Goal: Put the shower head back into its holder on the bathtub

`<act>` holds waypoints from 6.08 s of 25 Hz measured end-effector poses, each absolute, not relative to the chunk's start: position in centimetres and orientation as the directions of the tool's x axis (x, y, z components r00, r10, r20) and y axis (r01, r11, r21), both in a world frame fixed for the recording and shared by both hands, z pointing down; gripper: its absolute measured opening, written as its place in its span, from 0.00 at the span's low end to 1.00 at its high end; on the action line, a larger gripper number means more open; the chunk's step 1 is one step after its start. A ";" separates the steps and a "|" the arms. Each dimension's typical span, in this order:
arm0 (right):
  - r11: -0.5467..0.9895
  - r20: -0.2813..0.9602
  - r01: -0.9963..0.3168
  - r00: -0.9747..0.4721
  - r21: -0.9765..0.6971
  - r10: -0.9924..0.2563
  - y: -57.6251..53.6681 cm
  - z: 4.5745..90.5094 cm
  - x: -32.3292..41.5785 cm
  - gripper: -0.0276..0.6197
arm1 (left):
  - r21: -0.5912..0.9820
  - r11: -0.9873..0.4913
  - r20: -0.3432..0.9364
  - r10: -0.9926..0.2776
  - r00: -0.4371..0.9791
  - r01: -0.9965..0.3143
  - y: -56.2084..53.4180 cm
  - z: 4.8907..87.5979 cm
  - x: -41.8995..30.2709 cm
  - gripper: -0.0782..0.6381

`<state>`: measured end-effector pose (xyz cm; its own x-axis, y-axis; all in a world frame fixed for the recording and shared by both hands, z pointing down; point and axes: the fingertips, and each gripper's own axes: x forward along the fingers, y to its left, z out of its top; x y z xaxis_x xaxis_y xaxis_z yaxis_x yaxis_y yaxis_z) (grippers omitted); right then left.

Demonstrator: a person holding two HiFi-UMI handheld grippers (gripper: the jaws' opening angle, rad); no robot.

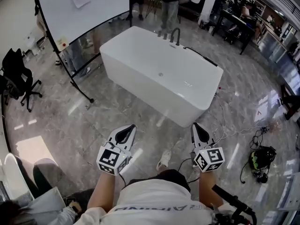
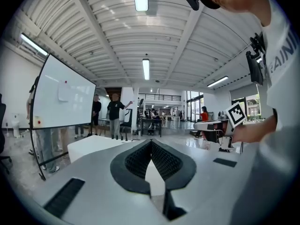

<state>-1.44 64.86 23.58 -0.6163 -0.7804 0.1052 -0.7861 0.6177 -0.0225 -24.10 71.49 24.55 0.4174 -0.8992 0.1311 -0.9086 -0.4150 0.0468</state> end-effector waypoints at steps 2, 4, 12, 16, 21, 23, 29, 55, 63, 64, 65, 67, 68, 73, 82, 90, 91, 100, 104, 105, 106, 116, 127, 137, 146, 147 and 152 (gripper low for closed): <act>0.607 0.098 -0.794 -0.607 -0.032 -0.789 61.9 23.7 0.0 0.06 | 0.045 -0.429 0.133 -0.892 0.431 -0.902 68.3 24.3 -22.6 0.13; 0.594 0.097 -0.803 -0.595 -0.044 -0.798 58.6 23.8 1.7 0.06 | 0.038 -0.447 0.139 -0.883 0.448 -0.894 64.7 24.0 -20.9 0.13; 0.575 0.103 -0.815 -0.580 -0.071 -0.808 44.5 23.7 7.6 0.06 | 0.015 -0.493 0.142 -0.860 0.490 -0.870 49.1 22.5 -14.4 0.13; 0.566 0.095 -0.821 -0.571 -0.072 -0.815 38.9 23.6 10.4 0.06 | 0.004 -0.512 0.141 -0.850 0.507 -0.859 43.4 22.2 -11.4 0.13; 0.528 0.096 -0.843 -0.537 -0.102 -0.838 34.3 24.1 13.5 0.06 | 0.002 -0.551 0.162 -0.824 0.544 -0.835 37.8 22.3 -8.5 0.13; 0.510 0.105 -0.853 -0.520 -0.111 -0.847 32.9 24.7 14.8 0.06 | 0.003 -0.568 0.166 -0.811 0.560 -0.823 35.7 22.5 -7.3 0.13; 0.437 0.116 -0.893 -0.447 -0.107 -0.887 28.8 25.6 16.9 0.06 | 0.022 -0.633 0.160 -0.762 0.628 -0.774 29.7 23.5 -5.3 0.13; 0.065 0.194 -0.998 -0.067 -0.019 -0.979 4.3 24.7 9.5 0.06 | 0.083 -0.868 0.164 -0.473 0.866 -0.490 -4.1 25.2 -11.8 0.13; 0.042 0.178 -0.998 -0.051 -0.053 -0.983 1.8 25.5 13.5 0.06 | 0.067 -0.886 0.179 -0.442 0.879 -0.459 -6.6 24.8 -7.1 0.13; 0.047 0.175 -0.997 -0.057 -0.060 -0.983 1.5 25.6 14.4 0.06 | 0.062 -0.884 0.184 -0.447 0.875 -0.464 -6.8 24.7 -6.3 0.13; 0.052 0.172 -0.997 -0.063 -0.065 -0.983 1.2 25.7 15.4 0.06 | 0.058 -0.881 0.189 -0.452 0.872 -0.470 -7.0 24.7 -5.4 0.13; 0.061 0.163 -0.996 -0.072 -0.072 -0.984 0.6 25.6 17.7 0.06 | 0.060 -0.874 0.192 -0.463 0.865 -0.481 -7.4 24.4 -3.1 0.13; 0.068 0.156 -0.995 -0.079 -0.076 -0.985 0.4 25.5 18.9 0.06 | 0.064 -0.871 0.193 -0.468 0.863 -0.487 -7.7 24.2 -1.9 0.13; 0.101 0.155 -0.989 -0.117 -0.108 -0.981 -0.8 27.3 25.5 0.06 | 0.055 -0.842 0.198 -0.517 0.833 -0.536 -9.2 24.2 4.7 0.13; 0.087 0.150 -0.982 -0.113 -0.170 -0.982 -2.1 30.1 30.9 0.06 | 0.026 -0.837 0.242 -0.525 0.816 -0.546 -10.1 25.7 9.6 0.13; 0.021 0.180 -0.985 -0.053 -0.172 -0.982 -2.1 30.9 30.0 0.06 | 0.036 -0.882 0.229 -0.450 0.863 -0.470 -11.6 26.4 10.2 0.13; 0.014 0.183 -0.986 -0.044 -0.166 -0.982 -2.3 30.8 29.6 0.06 | 0.039 -0.887 0.228 -0.441 0.868 -0.461 -11.8 26.4 9.8 0.13; -0.007 0.186 -0.994 -0.014 -0.112 -0.982 -8.0 30.1 27.5 0.06 | 0.038 -0.911 0.229 -0.393 0.891 -0.411 -17.5 28.5 7.8 0.13; -0.009 0.179 -0.995 -0.008 -0.096 -0.984 -11.9 31.0 28.3 0.06 | 0.030 -0.910 0.219 -0.398 0.891 -0.414 -21.0 29.8 8.8 0.13; -0.008 0.176 -0.996 -0.008 -0.088 -0.984 -13.0 31.3 28.7 0.06 | 0.028 -0.909 0.216 -0.400 0.891 -0.415 -22.0 30.2 9.3 0.13; -0.006 0.173 -0.997 -0.008 -0.081 -0.985 -14.1 31.6 29.2 0.06 | 0.027 -0.909 0.216 -0.402 0.890 -0.417 -23.2 30.8 9.8 0.13; 0.023 0.246 -0.993 -0.050 -0.113 -0.968 -21.9 43.2 33.1 0.06 | -0.045 -0.952 0.350 -0.300 0.887 -0.304 -33.3 42.7 17.2 0.13; 0.042 0.335 -0.984 -0.099 -0.172 -0.937 -28.0 60.0 35.7 0.06 | -0.196 -0.965 0.591 -0.256 0.765 -0.172 -42.2 61.2 25.4 0.25; 0.122 0.343 -0.983 -0.163 -0.139 -0.925 -33.1 65.9 36.5 0.06 | -0.376 -0.926 0.676 -0.249 0.694 0.033 -49.0 69.1 32.6 0.29; 0.129 0.365 -0.975 -0.189 -0.182 -0.912 -31.8 71.3 36.0 0.06 | -0.374 -0.875 0.847 -0.188 0.497 0.307 -52.3 75.9 36.0 0.29; 0.128 0.367 -0.974 -0.190 -0.187 -0.911 -31.6 71.8 36.1 0.06 | -0.371 -0.873 0.854 -0.187 0.485 0.317 -52.7 76.1 36.2 0.29; 0.125 0.366 -0.971 -0.194 -0.204 -0.910 -31.9 73.3 36.2 0.06 | -0.344 -0.862 0.889 -0.171 0.425 0.372 -53.3 77.8 37.1 0.29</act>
